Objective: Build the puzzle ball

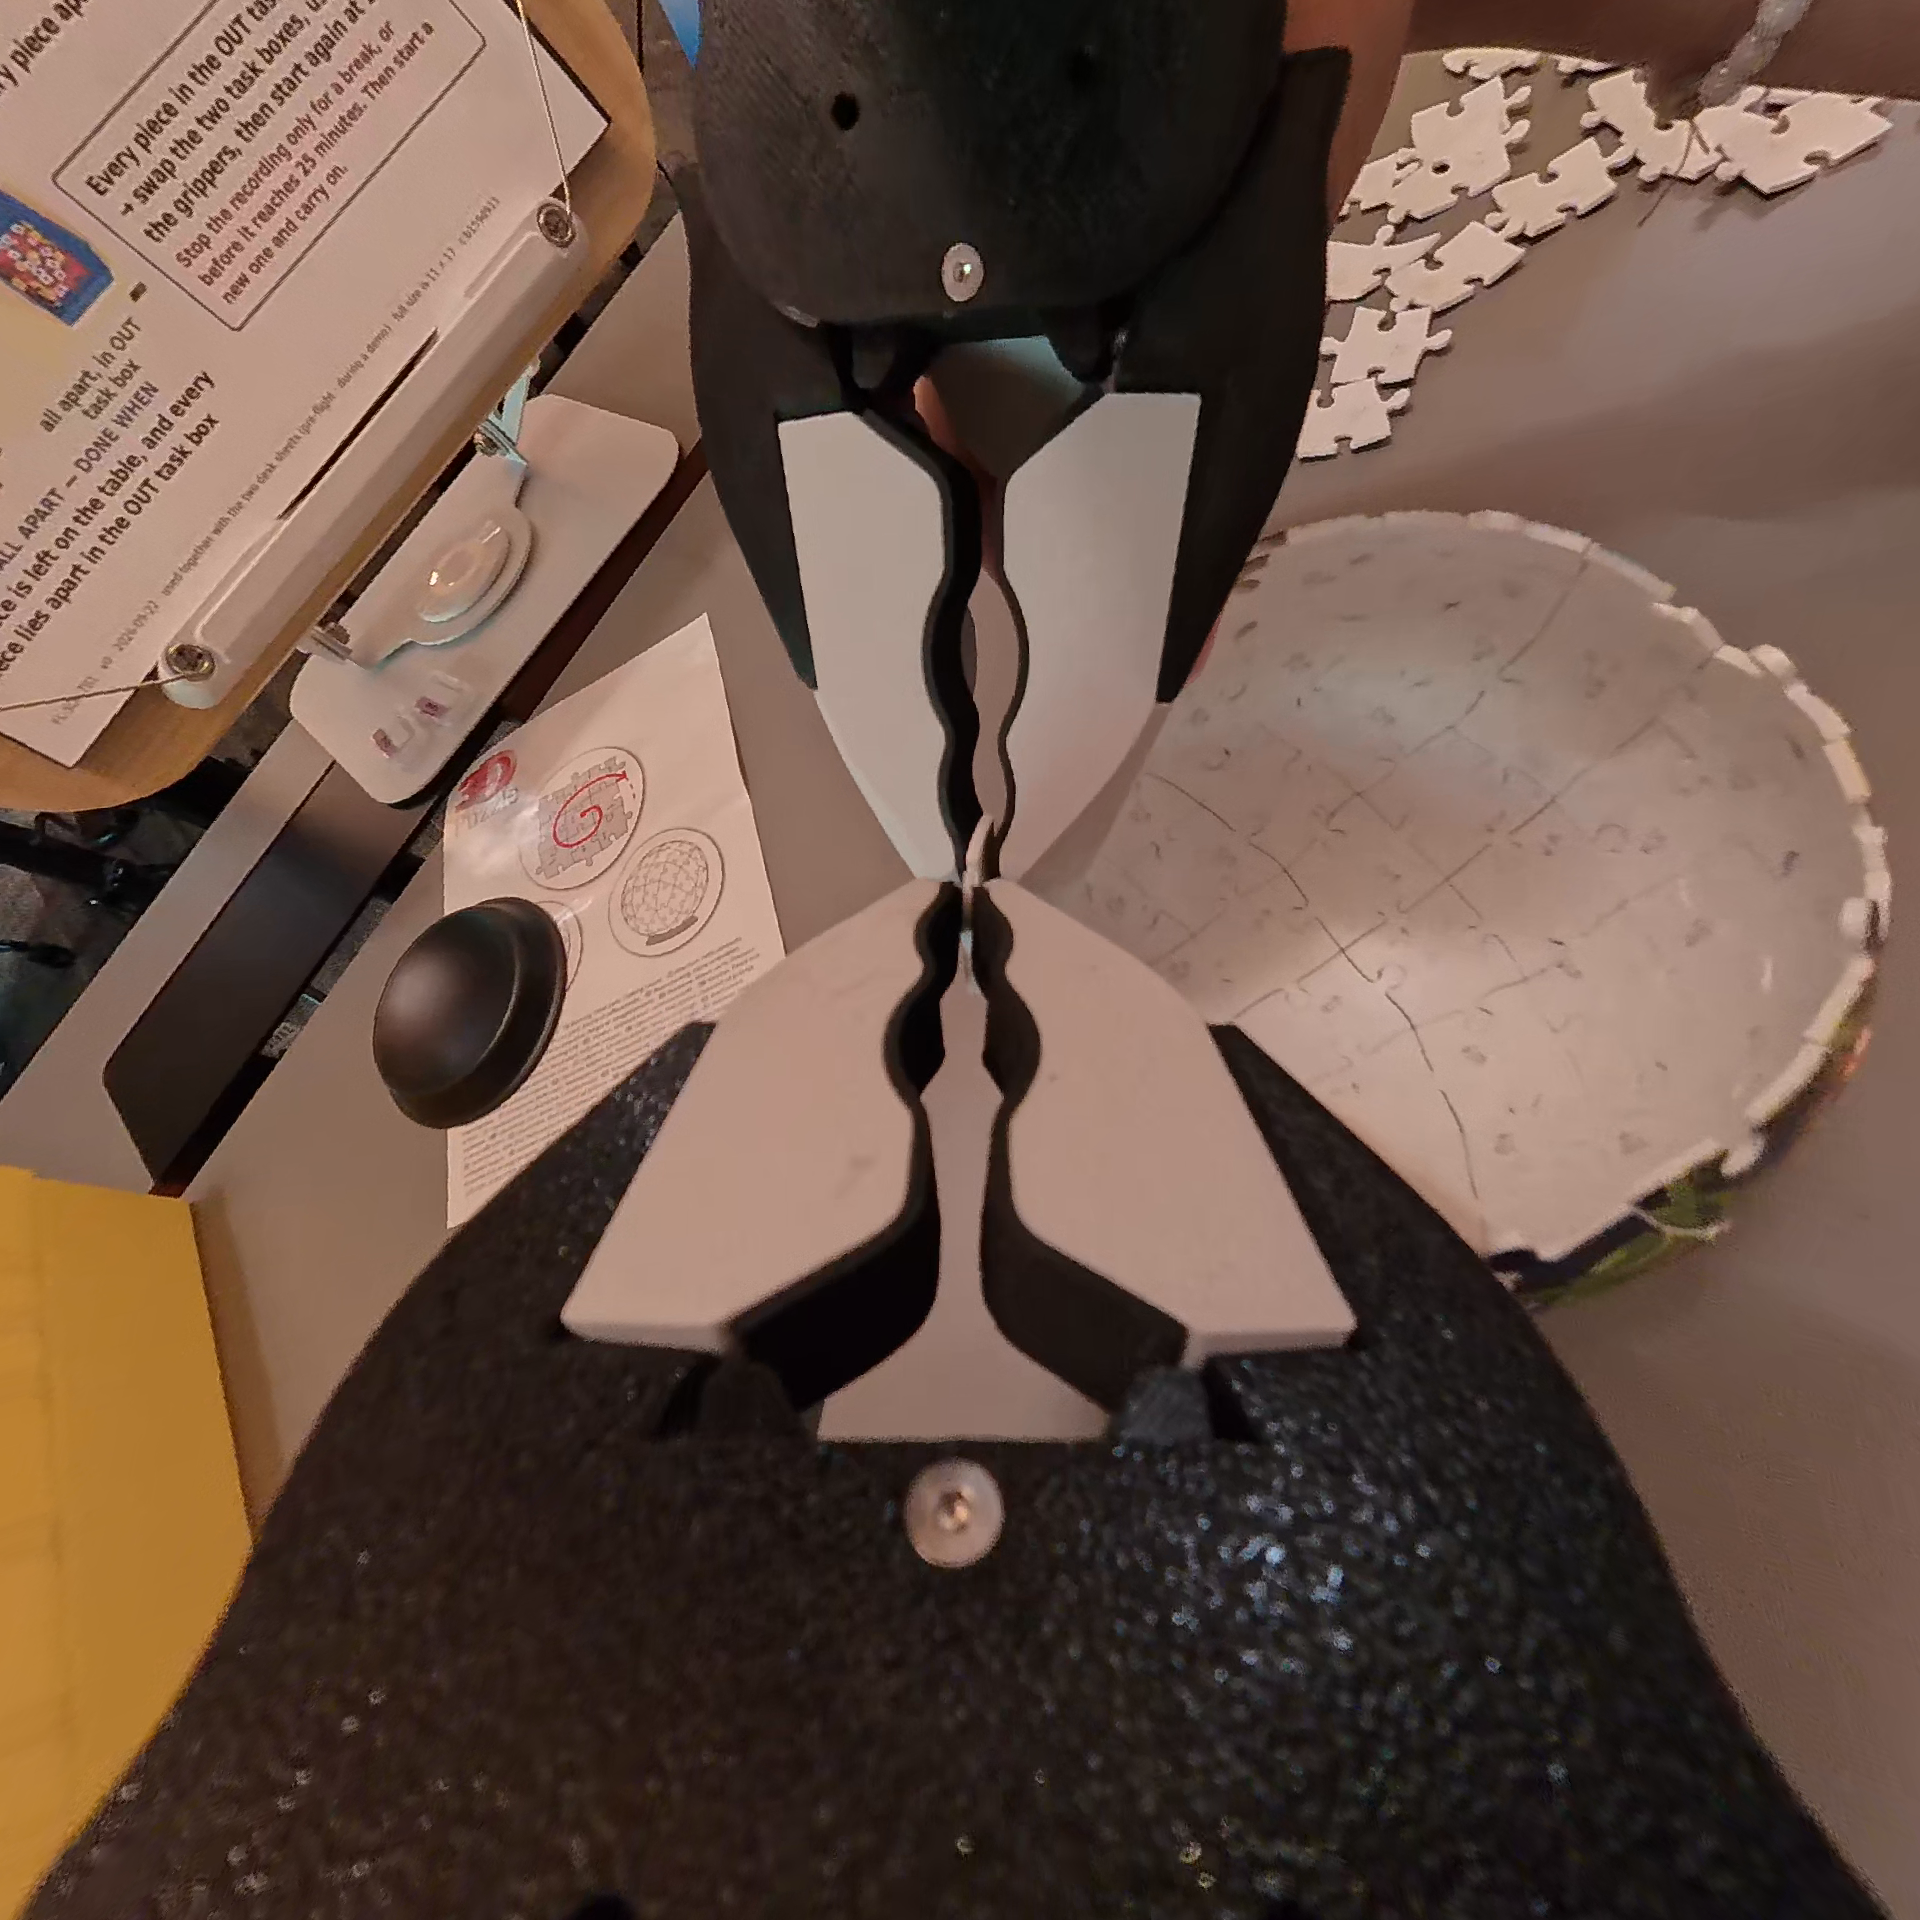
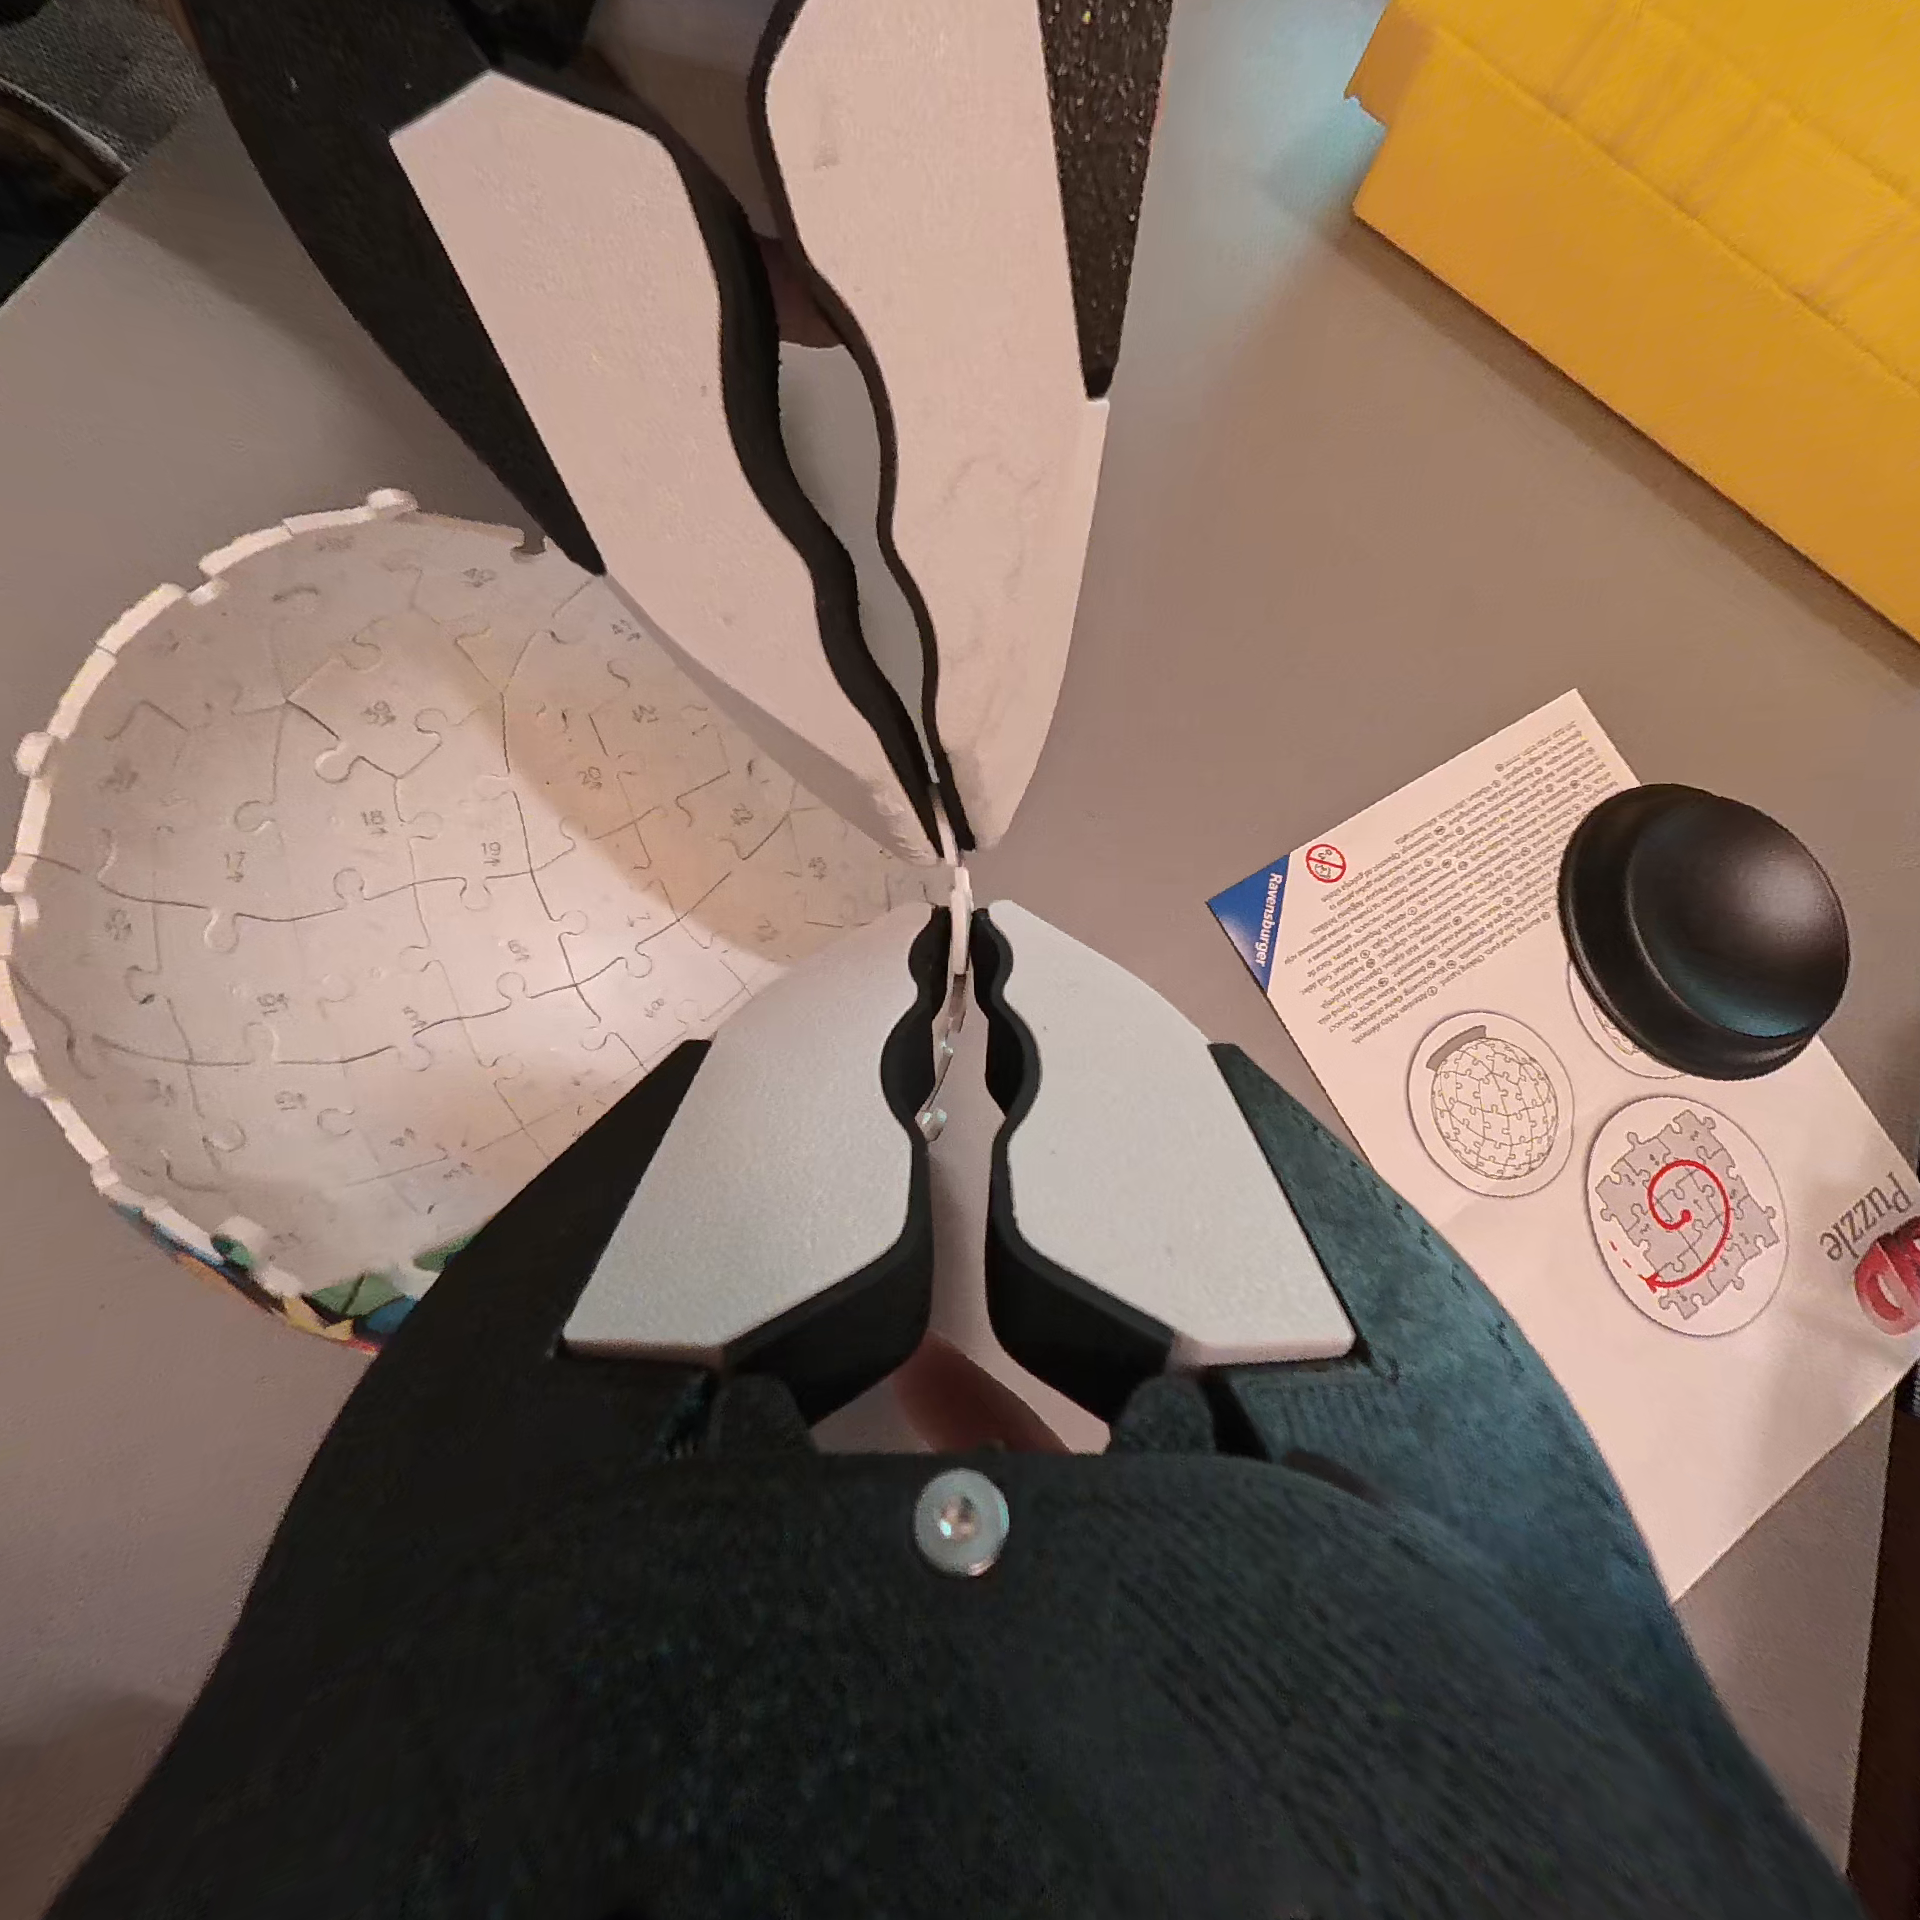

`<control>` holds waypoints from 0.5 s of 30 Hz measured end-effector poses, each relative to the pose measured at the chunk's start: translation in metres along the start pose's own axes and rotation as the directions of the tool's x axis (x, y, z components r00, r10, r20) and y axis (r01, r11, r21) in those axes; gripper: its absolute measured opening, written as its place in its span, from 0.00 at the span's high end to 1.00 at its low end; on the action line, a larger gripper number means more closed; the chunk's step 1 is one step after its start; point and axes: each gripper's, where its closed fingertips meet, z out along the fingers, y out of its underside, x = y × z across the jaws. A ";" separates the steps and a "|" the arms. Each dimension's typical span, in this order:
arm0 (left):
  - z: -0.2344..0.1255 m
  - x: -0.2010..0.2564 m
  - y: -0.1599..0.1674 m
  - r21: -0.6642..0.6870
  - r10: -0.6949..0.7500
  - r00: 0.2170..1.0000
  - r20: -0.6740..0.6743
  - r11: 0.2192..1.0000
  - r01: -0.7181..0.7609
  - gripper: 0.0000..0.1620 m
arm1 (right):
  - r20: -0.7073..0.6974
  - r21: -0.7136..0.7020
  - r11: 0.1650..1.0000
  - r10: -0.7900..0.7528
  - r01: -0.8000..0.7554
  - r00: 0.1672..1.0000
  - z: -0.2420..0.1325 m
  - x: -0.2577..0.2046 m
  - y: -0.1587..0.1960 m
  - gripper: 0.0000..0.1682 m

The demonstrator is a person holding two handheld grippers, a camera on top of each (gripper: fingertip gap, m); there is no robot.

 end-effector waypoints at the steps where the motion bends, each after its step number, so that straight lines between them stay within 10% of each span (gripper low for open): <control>1: 0.000 0.000 0.000 -0.001 0.002 1.000 0.003 1.000 -0.002 0.99 | -0.002 -0.002 1.000 0.001 -0.001 1.000 0.000 0.000 0.000 0.98; 15: -0.001 -0.002 0.008 -0.091 -0.076 0.996 -0.048 0.993 0.072 0.90 | -0.027 -0.015 1.000 0.013 -0.013 1.000 0.000 0.003 0.000 0.98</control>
